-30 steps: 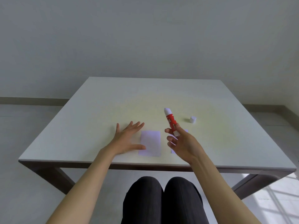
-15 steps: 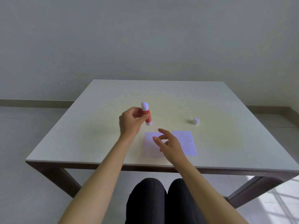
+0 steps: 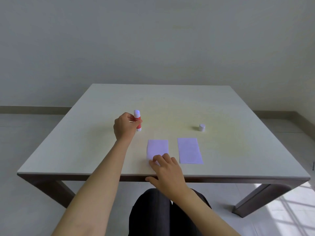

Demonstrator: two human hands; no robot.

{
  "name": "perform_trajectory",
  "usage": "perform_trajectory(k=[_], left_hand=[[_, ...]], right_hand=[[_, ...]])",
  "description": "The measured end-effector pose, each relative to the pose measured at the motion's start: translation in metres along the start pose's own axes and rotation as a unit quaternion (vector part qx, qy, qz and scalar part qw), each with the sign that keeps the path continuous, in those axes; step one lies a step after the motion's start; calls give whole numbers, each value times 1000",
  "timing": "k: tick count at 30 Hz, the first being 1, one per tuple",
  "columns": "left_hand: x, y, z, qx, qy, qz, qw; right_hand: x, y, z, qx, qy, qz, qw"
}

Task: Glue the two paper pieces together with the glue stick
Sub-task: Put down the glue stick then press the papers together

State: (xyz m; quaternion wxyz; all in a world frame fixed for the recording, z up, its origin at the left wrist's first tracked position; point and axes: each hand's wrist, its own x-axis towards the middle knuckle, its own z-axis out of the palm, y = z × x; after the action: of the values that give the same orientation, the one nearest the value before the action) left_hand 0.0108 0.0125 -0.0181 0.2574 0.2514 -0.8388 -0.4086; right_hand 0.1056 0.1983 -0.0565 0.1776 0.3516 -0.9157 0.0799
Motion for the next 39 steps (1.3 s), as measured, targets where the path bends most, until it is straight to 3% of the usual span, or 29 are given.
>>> perform_trajectory(k=[10,14,18,19,21,25,28,31,35,39], left_hand=[[-4,-13,7,-17,-7,-3,1000],[-5,-15,6,-3,-22,7,1000],[-28,0,-4,-43,120,107,986],[-37,6,-5,-63,129,142,979],[-59,17,-4,-118,75,164,977],[-92,31,6,-202,-77,76,973],[-101,39,14,-243,-174,0,954],[-103,49,21,-291,-212,-73,930],[-95,58,24,-312,-198,-113,923],[-87,60,26,-274,-220,-93,932]], right_hand=[[-3,-8,3,-4,35,-24,999],[-3,-1,-5,62,90,17,994],[10,27,-36,163,186,134,960],[14,35,-43,196,211,165,943],[19,51,-54,287,245,236,895],[24,71,-63,477,259,380,749],[21,75,-65,623,254,415,612],[15,75,-61,683,228,429,546],[10,77,-54,688,198,438,544],[6,99,-57,624,152,439,629]])
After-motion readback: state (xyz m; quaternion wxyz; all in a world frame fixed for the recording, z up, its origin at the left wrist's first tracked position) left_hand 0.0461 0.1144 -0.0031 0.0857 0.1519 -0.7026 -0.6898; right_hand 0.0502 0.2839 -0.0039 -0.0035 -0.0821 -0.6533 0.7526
